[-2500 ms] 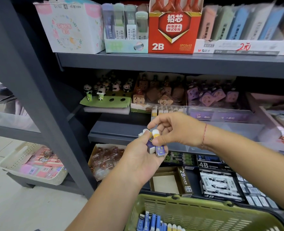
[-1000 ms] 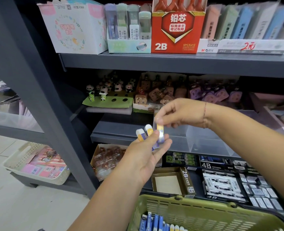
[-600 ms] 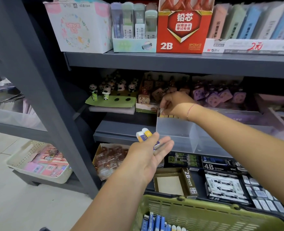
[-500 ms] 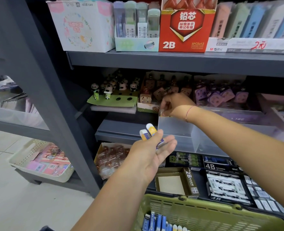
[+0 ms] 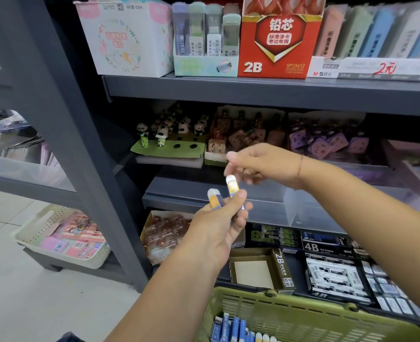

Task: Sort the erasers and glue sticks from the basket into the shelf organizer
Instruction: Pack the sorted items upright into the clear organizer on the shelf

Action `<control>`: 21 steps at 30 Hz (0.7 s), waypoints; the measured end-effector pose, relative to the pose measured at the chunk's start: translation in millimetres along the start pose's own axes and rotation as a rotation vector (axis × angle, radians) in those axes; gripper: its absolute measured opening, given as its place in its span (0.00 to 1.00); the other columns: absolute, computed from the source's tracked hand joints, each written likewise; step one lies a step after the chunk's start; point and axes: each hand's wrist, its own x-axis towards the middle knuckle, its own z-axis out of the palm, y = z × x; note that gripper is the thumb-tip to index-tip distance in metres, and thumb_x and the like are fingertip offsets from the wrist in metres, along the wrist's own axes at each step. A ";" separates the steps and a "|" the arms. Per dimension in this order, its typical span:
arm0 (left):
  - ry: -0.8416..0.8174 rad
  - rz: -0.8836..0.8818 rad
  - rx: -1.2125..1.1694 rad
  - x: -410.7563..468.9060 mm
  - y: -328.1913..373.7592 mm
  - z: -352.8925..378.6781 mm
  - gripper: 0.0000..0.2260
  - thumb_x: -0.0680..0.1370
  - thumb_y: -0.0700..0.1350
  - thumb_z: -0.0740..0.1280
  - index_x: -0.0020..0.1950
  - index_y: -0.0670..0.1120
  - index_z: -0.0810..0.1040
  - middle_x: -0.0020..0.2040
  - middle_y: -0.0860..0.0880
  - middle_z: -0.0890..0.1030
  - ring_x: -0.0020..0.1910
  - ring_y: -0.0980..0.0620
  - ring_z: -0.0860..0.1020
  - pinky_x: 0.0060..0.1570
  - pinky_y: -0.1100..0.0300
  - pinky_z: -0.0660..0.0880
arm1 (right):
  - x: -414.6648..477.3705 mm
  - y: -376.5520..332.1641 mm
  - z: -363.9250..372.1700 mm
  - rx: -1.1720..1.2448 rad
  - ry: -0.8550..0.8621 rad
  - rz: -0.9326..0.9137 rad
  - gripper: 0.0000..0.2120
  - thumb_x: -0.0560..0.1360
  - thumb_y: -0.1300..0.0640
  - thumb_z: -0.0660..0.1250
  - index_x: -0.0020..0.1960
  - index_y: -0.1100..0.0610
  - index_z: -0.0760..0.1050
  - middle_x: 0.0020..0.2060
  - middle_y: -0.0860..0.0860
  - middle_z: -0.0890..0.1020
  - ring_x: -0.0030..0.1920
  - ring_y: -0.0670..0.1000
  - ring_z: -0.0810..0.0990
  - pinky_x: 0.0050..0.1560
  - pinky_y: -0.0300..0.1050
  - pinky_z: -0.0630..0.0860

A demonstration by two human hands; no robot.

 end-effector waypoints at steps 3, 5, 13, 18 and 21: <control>-0.005 -0.005 0.012 -0.9 -1.3 2.4 0.04 0.75 0.38 0.71 0.44 0.38 0.78 0.35 0.43 0.82 0.22 0.59 0.74 0.24 0.71 0.72 | -9.8 -0.1 -0.2 0.009 -0.111 0.007 0.10 0.76 0.57 0.68 0.50 0.63 0.80 0.36 0.51 0.80 0.32 0.44 0.74 0.33 0.34 0.70; -0.002 -0.004 0.016 -0.5 -1.0 3.7 0.04 0.76 0.39 0.69 0.45 0.38 0.78 0.36 0.42 0.81 0.22 0.59 0.74 0.24 0.70 0.72 | -10.7 1.4 -7.5 0.056 -0.044 0.016 0.06 0.74 0.62 0.69 0.49 0.64 0.80 0.34 0.51 0.81 0.32 0.43 0.77 0.33 0.33 0.72; 0.083 -0.058 0.121 6.7 1.7 0.4 0.12 0.80 0.51 0.65 0.42 0.44 0.73 0.29 0.50 0.69 0.20 0.58 0.61 0.17 0.67 0.56 | 16.3 26.3 -51.8 -0.108 0.391 0.099 0.03 0.73 0.62 0.71 0.43 0.57 0.78 0.39 0.56 0.82 0.35 0.49 0.81 0.44 0.41 0.80; 0.096 -0.080 0.062 5.8 0.7 5.8 0.14 0.83 0.49 0.58 0.47 0.41 0.75 0.33 0.47 0.68 0.26 0.55 0.63 0.23 0.65 0.61 | 32.0 33.9 -32.7 -0.588 0.325 0.066 0.07 0.71 0.60 0.73 0.48 0.55 0.82 0.46 0.50 0.83 0.46 0.48 0.79 0.46 0.34 0.70; 0.098 -0.045 0.069 6.5 -0.6 5.9 0.12 0.83 0.44 0.59 0.53 0.38 0.79 0.36 0.46 0.70 0.30 0.55 0.68 0.28 0.64 0.70 | 38.0 36.0 -27.1 -0.644 0.331 0.063 0.08 0.71 0.60 0.73 0.50 0.57 0.82 0.48 0.52 0.83 0.49 0.50 0.80 0.48 0.34 0.71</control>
